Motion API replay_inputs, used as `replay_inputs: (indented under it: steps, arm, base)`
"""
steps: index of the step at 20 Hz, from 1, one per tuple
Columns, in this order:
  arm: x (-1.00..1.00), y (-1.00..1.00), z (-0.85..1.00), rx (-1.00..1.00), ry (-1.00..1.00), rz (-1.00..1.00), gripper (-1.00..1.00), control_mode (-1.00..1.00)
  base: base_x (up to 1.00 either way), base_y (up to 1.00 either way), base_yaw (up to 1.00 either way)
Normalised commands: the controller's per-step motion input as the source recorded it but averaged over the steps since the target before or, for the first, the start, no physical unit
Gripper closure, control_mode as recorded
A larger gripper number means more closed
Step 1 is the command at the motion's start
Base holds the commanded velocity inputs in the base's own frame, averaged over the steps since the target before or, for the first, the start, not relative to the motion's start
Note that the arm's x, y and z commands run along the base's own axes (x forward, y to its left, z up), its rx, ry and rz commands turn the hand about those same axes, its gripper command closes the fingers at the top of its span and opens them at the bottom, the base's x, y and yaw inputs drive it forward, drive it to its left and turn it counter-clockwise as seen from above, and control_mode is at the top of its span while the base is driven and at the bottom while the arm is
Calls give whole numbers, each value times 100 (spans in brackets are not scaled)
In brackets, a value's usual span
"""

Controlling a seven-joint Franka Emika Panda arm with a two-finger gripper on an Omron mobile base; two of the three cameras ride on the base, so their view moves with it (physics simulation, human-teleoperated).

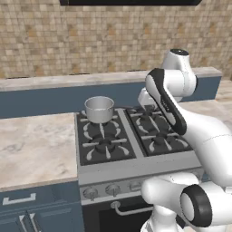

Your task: Turn on the rear left burner of the stove.

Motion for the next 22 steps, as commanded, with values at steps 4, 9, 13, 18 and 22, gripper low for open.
replay_inputs:
  steps: [4, 9, 13, 18, 22]
  arm:
    - [0, 0, 0, 0, 0, 0, -100, 100]
    - [0, 0, 0, 0, 0, 0, -100, 100]
    - [0, 0, 0, 0, 0, 0, -100, 100]
    - [0, 0, 0, 0, 0, 0, -100, 100]
    - [0, 0, 0, 0, 0, 0, -100, 100]
  base:
    - [-5, 0, 0]
    - [-33, -32, 0]
    - [-34, -49, 0]
    - [-7, -45, -1]
    - [0, -64, 0]
